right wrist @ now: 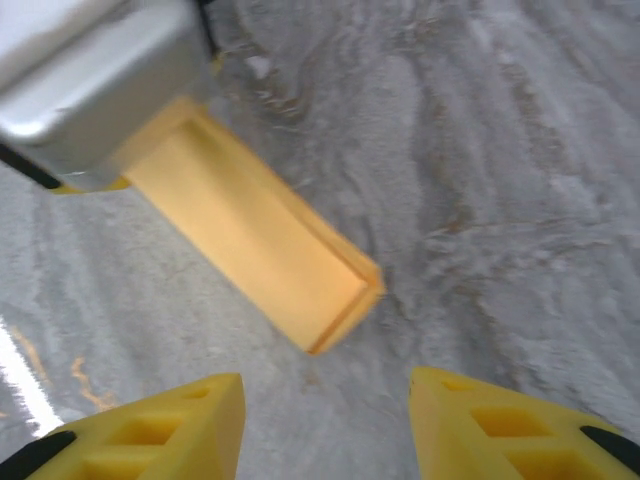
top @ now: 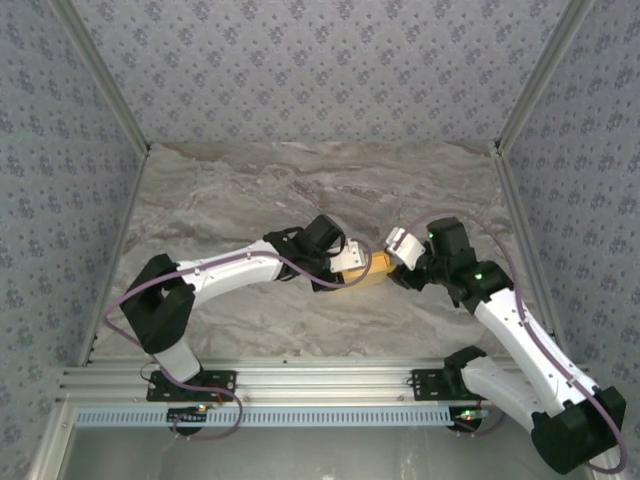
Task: Fold the paper box
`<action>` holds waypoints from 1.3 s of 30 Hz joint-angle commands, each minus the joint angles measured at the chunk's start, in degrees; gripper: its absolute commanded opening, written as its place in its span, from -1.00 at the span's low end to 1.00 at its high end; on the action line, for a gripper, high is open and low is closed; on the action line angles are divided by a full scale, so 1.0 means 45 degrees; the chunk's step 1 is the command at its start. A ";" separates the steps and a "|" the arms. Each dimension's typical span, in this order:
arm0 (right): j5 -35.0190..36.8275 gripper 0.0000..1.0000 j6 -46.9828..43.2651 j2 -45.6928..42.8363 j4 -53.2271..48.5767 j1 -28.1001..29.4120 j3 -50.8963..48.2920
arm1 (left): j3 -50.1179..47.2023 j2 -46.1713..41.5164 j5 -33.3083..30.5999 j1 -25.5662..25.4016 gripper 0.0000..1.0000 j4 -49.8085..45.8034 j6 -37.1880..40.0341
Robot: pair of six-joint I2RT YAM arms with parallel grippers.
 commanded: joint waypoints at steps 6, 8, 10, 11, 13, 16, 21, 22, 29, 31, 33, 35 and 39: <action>0.1363 0.13 0.6084 0.0302 0.3173 -0.1420 0.0531 | -0.0042 0.0773 -0.0405 0.0110 -0.41 -0.1001 0.0402; 0.2793 0.18 1.1874 0.1195 0.1013 -0.1950 0.1649 | -0.0021 0.0850 -0.0386 0.0118 -0.41 -0.1026 0.0366; -0.0124 0.30 1.4302 0.2566 -0.1092 -0.3193 0.2585 | 0.0009 0.0902 -0.0361 0.0120 -0.41 -0.1036 0.0368; -0.1853 0.27 1.4971 0.3108 -0.1214 -0.3482 0.2559 | 0.0018 0.0916 -0.0371 0.0113 -0.41 -0.1044 0.0340; -0.3959 0.35 1.6857 0.3575 -0.0289 -0.3524 0.1626 | 0.0054 0.0921 -0.0342 0.0120 -0.41 -0.1024 0.0330; -0.4742 0.51 1.8543 0.3374 0.0878 -0.3614 0.0570 | 0.0074 0.0984 -0.0293 0.0120 -0.41 -0.1007 0.0328; -0.5189 0.63 2.1217 0.4160 0.1494 -0.3235 0.0317 | 0.0085 0.1024 -0.0274 0.0159 -0.41 -0.0997 0.0330; -0.5208 0.63 2.1765 0.4377 0.1530 -0.3037 0.0331 | 0.0100 0.1034 -0.0274 0.0159 -0.41 -0.1003 0.0329; -0.4510 0.65 2.5200 0.4938 0.2877 -0.1818 -0.0257 | 0.0048 0.1086 -0.0193 0.0179 -0.41 -0.0939 0.0164; -0.4309 0.64 2.6026 0.4796 0.3266 -0.1654 -0.0624 | 0.0077 0.1107 -0.0142 0.0195 -0.41 -0.0965 0.0154; -0.3875 0.60 2.6420 0.4506 0.3323 -0.1637 -0.0865 | 0.0078 0.1123 -0.0119 0.0196 -0.41 -0.0949 0.0134; -0.3207 0.46 2.6665 0.4194 0.3149 -0.1644 -0.1081 | 0.0077 0.1126 -0.0054 0.0217 -0.41 -0.0934 0.0104; -0.2937 0.24 2.7114 0.4076 0.3591 -0.1625 -0.1650 | 0.0077 0.1164 0.0049 0.0257 -0.41 -0.0928 0.0076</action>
